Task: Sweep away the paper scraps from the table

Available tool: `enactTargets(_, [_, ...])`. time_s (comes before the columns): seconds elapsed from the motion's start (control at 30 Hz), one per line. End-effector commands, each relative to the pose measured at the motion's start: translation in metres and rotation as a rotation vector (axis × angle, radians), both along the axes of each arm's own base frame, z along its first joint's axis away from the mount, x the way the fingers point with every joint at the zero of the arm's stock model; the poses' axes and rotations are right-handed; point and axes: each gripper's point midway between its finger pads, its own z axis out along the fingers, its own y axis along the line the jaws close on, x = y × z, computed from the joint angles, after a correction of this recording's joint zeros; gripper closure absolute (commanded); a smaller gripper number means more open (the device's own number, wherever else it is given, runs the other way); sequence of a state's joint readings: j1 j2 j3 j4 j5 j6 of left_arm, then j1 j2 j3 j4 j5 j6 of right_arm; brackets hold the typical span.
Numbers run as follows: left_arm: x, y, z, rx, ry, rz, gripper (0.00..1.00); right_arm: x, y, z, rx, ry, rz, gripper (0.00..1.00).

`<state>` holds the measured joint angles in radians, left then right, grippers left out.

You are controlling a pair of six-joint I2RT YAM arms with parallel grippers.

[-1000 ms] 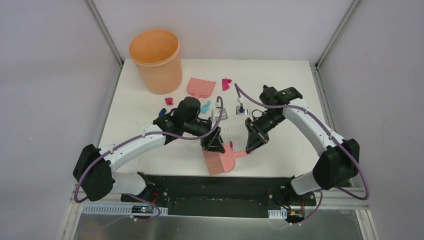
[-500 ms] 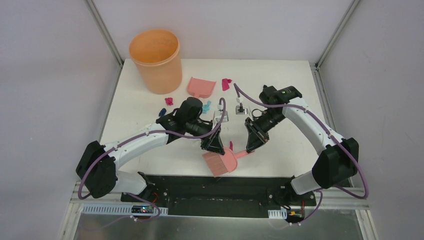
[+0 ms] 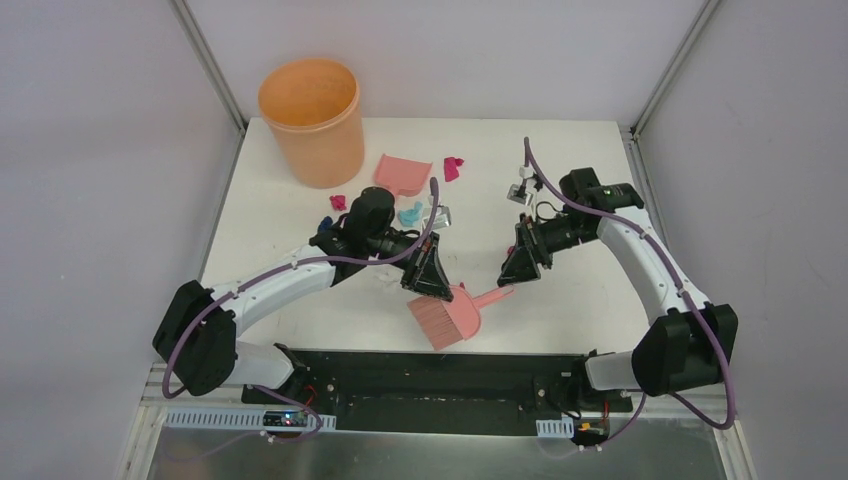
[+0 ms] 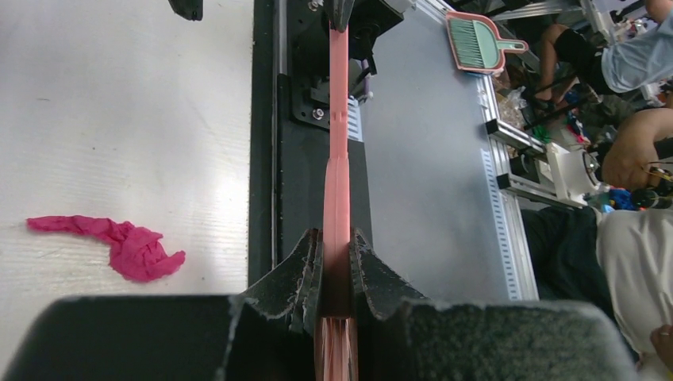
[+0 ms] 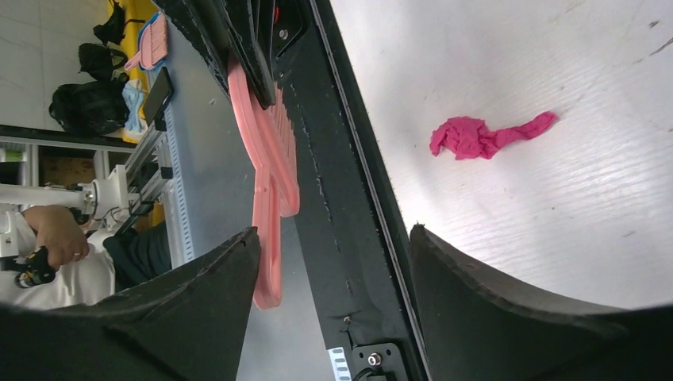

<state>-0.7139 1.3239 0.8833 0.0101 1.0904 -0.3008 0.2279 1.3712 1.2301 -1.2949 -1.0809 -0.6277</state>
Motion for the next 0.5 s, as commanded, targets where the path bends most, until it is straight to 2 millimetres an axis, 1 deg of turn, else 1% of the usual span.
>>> enactTargets(0.0, [0.002, -0.004, 0.015, -0.064, -0.013, -0.03, 1.0, -0.014, 0.001, 0.004, 0.047, -0.051, 0.024, 0.29])
enactTargets(0.13, [0.008, -0.003, 0.014, -0.065, -0.002, -0.015, 1.0, -0.021, 0.002, 0.011, 0.082, -0.089, 0.027, 0.29])
enactTargets(0.3, [0.009, -0.004, 0.014, -0.074, 0.01, -0.02, 1.0, -0.027, 0.006, 0.018, 0.13, -0.059, 0.037, 0.29])
enactTargets(0.47, [0.011, -0.005, 0.013, -0.075, 0.022, -0.014, 1.0, -0.031, 0.008, 0.02, 0.162, -0.011, 0.044, 0.24])
